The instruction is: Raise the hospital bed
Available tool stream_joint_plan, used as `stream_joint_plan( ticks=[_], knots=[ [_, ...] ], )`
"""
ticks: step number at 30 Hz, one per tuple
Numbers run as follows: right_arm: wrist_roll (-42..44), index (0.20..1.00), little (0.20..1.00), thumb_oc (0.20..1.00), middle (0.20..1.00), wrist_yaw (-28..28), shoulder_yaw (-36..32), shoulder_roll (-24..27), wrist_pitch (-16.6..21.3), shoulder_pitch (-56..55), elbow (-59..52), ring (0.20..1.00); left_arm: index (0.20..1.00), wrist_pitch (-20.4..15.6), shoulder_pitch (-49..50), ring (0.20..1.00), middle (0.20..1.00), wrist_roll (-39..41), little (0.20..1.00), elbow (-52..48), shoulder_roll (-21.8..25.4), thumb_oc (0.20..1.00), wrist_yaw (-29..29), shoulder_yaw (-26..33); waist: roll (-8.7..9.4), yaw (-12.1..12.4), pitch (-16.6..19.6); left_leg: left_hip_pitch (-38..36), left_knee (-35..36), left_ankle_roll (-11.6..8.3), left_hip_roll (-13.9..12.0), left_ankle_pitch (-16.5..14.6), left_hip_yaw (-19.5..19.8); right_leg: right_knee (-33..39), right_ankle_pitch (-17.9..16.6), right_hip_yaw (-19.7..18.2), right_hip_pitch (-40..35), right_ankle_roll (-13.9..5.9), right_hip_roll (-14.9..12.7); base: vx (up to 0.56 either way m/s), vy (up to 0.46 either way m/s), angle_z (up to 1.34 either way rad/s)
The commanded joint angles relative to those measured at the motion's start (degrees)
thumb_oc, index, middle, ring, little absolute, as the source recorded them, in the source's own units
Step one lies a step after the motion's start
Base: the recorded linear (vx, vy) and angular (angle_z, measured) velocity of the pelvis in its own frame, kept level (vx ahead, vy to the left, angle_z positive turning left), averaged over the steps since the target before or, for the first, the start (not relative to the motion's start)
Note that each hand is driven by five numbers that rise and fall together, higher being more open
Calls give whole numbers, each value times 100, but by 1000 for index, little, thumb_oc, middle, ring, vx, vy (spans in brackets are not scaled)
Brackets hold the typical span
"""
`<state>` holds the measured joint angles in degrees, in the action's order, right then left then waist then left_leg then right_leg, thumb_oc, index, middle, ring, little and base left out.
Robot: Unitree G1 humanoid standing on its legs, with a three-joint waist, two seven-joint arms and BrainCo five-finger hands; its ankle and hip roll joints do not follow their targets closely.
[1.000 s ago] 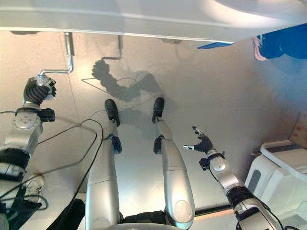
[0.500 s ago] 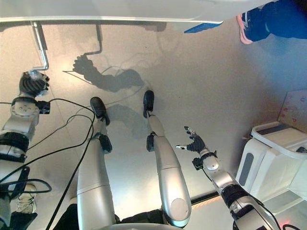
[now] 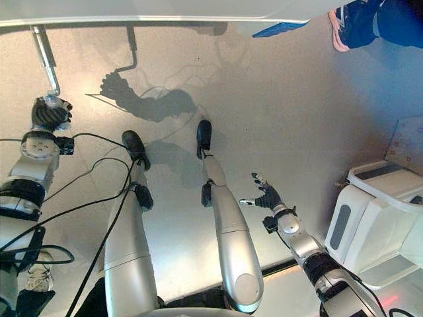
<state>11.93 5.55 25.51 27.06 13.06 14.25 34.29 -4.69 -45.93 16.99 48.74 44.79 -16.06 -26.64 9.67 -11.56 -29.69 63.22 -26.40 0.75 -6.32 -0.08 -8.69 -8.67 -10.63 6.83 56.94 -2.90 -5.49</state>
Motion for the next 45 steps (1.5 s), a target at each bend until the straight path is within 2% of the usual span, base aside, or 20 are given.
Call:
stream_joint_plan(
  ticks=[1, 7, 10, 29, 33, 34, 37, 41, 45],
  knots=[
    [-49, 1000, 1000, 1000, 1000, 146, 257, 276, -76, 94, -257, 1000, 200, -314, 129, 200, 200, -364, 200, -420, -749, 200, 236, 70, 231, -34, -10, -473, 413, -323, 174, 55, 264, -75, -148, -154, 3, -665, -83, -17, -104, -11],
    [-126, 1000, 1000, 1000, 1000, 159, 273, 305, -100, 132, -273, 1000, 200, -367, 97, 200, 200, -323, 200, -631, -950, 200, 275, -83, 221, -107, -10, -633, 539, -365, 115, 115, 198, -157, -118, -210, 23, -660, 12, -9, -82, -19],
    [-199, 1000, 1000, 1000, 1000, 177, 237, 373, -97, 120, -304, 1000, 200, -450, 154, 200, 200, -238, 200, -1067, -1095, 200, 336, -219, 154, -164, -10, -774, 658, -410, 59, 165, 153, -258, -46, -254, 26, -624, 77, -8, -116, -6],
    [-359, 1000, 1000, 1000, 1000, 233, -36, 496, -132, -64, -231, 1000, 200, -603, 271, 200, 200, 155, 200, -2144, -1243, 200, 532, -481, -95, -197, -10, -1059, 833, -506, 22, 277, 173, -686, 265, -218, -43, -469, 180, -1, -54, 0],
    [-393, 1000, 1000, 1000, 1000, 233, -114, 525, -115, -163, -243, 1000, 200, -717, 360, 200, 200, 375, 200, -2762, -1097, 200, 670, -579, -168, -157, -10, -1040, 760, -487, 55, 246, 189, -772, 300, -197, -30, -448, 153, -2, -7, 2],
    [-412, 1000, 1000, 1000, 1000, 229, -154, 554, -106, -231, -251, 1000, 200, -775, 438, 200, 200, 528, 200, -3177, -949, 200, 782, -618, -223, -121, -10, -1048, 769, -487, 70, 250, 214, -778, 309, -173, -49, -448, 127, 0, 0, 0],
    [-412, 1000, 1000, 1000, 1000, 217, -172, 561, -99, -267, -256, 1000, 200, -833, 504, 200, 200, 650, 200, -3421, -845, 200, 850, -621, -250, -104, -10, -1045, 763, -483, 81, 251, 233, -781, 309, -164, -55, -451, 120, 0, 0, 0],
    [-403, 1000, 1000, 1000, 1000, 155, -246, 587, -74, -397, -181, 1000, 200, -1039, 734, 200, 200, 1312, 200, -4558, -204, 200, 1226, -665, -339, -16, -10, -1037, 750, -474, 133, 247, 255, -775, 289, -117, -80, -459, 72, -4, 21, 7],
    [-385, 1000, 1000, 1000, 1000, 104, -235, 581, -62, -432, -30, 1000, 200, -1139, 844, 200, 200, 1704, 200, -5141, 212, 200, 1493, -674, -376, 45, -10, -1067, 750, -472, 155, 243, 261, -770, 282, -90, -114, -470, 37, 2, 35, 5]
  ],
)
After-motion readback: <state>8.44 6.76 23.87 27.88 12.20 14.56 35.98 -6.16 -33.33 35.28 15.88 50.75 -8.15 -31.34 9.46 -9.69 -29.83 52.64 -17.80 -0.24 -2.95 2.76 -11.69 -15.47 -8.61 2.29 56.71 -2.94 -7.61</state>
